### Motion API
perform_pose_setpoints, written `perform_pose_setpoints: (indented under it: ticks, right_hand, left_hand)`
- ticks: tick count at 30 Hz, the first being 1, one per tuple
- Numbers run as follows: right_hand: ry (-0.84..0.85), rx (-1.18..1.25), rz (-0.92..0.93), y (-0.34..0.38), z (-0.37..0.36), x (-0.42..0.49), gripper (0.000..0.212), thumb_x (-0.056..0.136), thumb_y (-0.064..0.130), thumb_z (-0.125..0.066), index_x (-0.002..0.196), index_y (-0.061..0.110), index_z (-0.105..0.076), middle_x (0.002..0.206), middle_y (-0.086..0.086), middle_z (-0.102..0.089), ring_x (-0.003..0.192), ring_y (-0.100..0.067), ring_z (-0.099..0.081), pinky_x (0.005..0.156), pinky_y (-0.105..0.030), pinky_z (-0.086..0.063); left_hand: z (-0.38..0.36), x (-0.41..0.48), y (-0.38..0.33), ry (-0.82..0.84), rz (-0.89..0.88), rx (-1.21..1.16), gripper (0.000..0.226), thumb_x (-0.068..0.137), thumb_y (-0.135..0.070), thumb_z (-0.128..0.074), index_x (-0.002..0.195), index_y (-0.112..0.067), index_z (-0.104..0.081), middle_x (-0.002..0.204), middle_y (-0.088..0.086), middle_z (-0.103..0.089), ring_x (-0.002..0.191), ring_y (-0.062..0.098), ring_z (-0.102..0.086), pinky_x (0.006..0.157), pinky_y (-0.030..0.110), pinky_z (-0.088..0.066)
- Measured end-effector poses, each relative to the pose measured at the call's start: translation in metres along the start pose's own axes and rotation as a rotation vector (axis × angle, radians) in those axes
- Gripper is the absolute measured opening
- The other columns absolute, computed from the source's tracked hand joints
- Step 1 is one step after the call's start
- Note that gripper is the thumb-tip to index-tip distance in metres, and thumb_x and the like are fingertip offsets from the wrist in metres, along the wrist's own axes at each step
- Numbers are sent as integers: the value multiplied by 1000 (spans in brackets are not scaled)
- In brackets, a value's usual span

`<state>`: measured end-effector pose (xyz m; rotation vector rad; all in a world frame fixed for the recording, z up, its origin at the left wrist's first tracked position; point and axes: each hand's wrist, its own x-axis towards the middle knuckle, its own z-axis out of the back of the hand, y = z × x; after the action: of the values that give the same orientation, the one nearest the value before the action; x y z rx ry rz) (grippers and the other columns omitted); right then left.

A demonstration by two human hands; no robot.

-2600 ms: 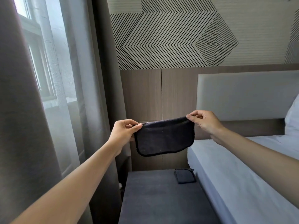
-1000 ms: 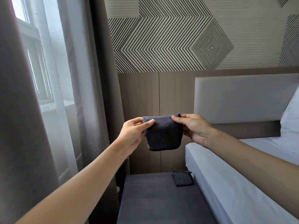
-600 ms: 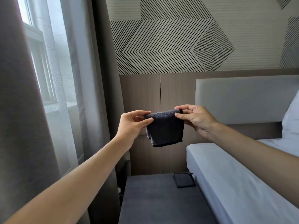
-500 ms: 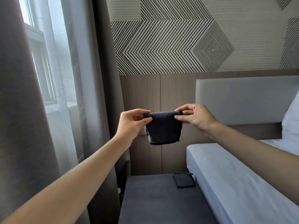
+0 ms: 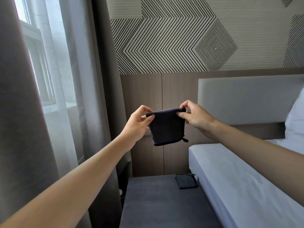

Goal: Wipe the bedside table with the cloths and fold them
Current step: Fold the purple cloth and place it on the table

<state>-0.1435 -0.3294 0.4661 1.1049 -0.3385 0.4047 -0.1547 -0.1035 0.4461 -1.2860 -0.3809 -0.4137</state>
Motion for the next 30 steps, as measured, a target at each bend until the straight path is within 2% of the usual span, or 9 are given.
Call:
perform_pose_setpoints:
  ticks: [2, 5, 9, 12, 16, 19, 24, 27, 30]
  right_hand:
    - [18, 75, -60, -5, -5, 0, 7, 101, 20, -57, 101, 18, -50, 92, -8, -59, 85, -18, -54, 76, -36, -46]
    - [13, 268, -159, -14, -10, 1, 9, 101, 17, -58, 101, 20, -50, 91, -6, -62, 79, -17, -59, 66, -33, -53]
    - [21, 432, -286, -31, -15, 2, 6, 100, 18, -60, 101, 16, -55, 89, -3, -64, 75, -17, -62, 64, -34, -54]
    - [66, 422, -316, -46, -17, 0, 11, 101, 22, -59, 99, 14, -65, 89, 0, -69, 78, -17, -66, 67, -34, -57]
    - [88, 359, -313, -72, -23, 2, 16, 102, 26, -56, 108, 14, -66, 96, -3, -70, 84, -23, -67, 70, -38, -58]
    - [69, 330, -332, -94, -30, 5, 23, 104, 28, -54, 117, 11, -63, 102, -4, -70, 86, -22, -67, 72, -39, -59]
    - [44, 338, -439, -142, -49, 14, 25, 101, 28, -58, 116, 12, -69, 103, -1, -71, 87, -19, -66, 91, -45, -54]
    - [31, 421, -549, -176, -58, 25, 17, 99, 24, -62, 104, 10, -70, 94, -1, -71, 77, -15, -68, 78, -35, -57]
    - [45, 452, -699, -213, -68, 37, 3, 93, 9, -70, 95, 7, -69, 87, -4, -73, 72, -14, -71, 62, -28, -56]
  left_hand:
    - [-6, -2, 2, 25, 18, -14, 2, 101, -15, -52, 102, -17, -53, 88, 6, -73, 79, 21, -69, 73, 41, -62]
    - [-14, -3, 12, 6, 94, -121, 6, 100, -16, -57, 105, -12, -56, 85, 5, -70, 70, 17, -66, 65, 41, -60]
    - [-18, 1, 30, 63, 345, -523, 19, 89, -9, -69, 106, -2, -65, 100, 14, -72, 90, 25, -70, 83, 40, -60]
    - [-23, 2, 45, 73, 404, -590, 13, 83, 2, -71, 96, 0, -68, 99, 15, -72, 93, 24, -72, 94, 39, -56]
    - [-33, 1, 68, 38, 380, -507, 7, 89, -2, -68, 95, -4, -67, 100, 14, -70, 92, 26, -69, 96, 48, -53]
    - [-44, 1, 85, 50, 390, -365, 12, 95, -11, -63, 107, -8, -64, 102, 9, -74, 96, 31, -70, 82, 61, -57]
    - [-69, 9, 130, -14, 367, -183, 6, 99, -20, -58, 103, -20, -63, 95, 7, -75, 93, 30, -73, 69, 58, -60]
    - [-82, 17, 164, -35, 355, -12, 5, 100, -26, -56, 104, -24, -58, 103, 8, -72, 93, 27, -71, 63, 47, -62]
    - [-95, 25, 197, -49, 278, 185, 7, 102, -27, -51, 100, -21, -54, 98, 0, -67, 88, 16, -66, 58, 36, -60]
